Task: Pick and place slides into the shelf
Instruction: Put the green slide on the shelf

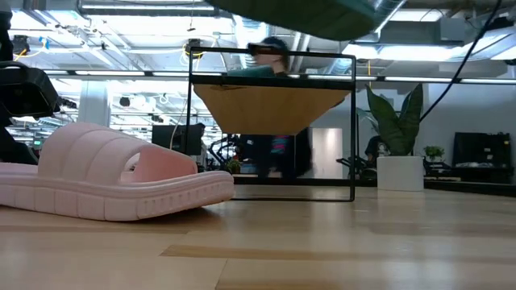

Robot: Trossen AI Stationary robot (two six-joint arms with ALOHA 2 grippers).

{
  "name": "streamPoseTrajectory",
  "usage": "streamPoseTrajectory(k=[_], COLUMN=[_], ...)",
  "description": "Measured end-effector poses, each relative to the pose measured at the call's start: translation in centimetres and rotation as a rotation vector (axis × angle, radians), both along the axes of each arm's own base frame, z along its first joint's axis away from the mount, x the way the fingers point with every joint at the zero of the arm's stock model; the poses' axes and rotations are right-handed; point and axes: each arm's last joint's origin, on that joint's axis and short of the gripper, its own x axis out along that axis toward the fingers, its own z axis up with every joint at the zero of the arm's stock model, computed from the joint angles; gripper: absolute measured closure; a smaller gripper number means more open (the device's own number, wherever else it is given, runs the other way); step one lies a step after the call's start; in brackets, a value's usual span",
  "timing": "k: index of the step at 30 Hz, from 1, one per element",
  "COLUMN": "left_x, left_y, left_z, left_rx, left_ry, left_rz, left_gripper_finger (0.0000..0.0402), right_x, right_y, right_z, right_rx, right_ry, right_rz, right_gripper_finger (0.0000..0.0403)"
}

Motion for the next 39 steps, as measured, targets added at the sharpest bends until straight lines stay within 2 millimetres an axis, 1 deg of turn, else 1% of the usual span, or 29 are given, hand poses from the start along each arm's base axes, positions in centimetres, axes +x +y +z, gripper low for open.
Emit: streamPoseTrajectory(k=[4,9,23,39], left_x=[0.0,0.0,0.0,0.0], left_y=[0.0,0.0,0.0,0.0], left_z=[0.0,0.0,0.0,0.0], left_rx=[0.000,0.000,0.000,0.000], left_ry=[0.000,0.001,0.000,0.000], left_rz=[0.000,0.000,0.000,0.000], left_gripper_finger=[0.0401,0.0401,0.0401,0.0401], right_x=[1.5,2.5,3.2,2.9], right_y=[-1.0,-1.9,-2.6,-3.2], right_z=[-0.2,-0.8,-1.9,-2.6], right_rx=[0.021,0.051,0.160,0.207], right_ry=[0.014,0.042,0.133,0.235], right_rz=[-0.027,-0.068,-0.163,-0.241], right_gripper_finger=[0.0403,0.0403,0.0403,0.0403])
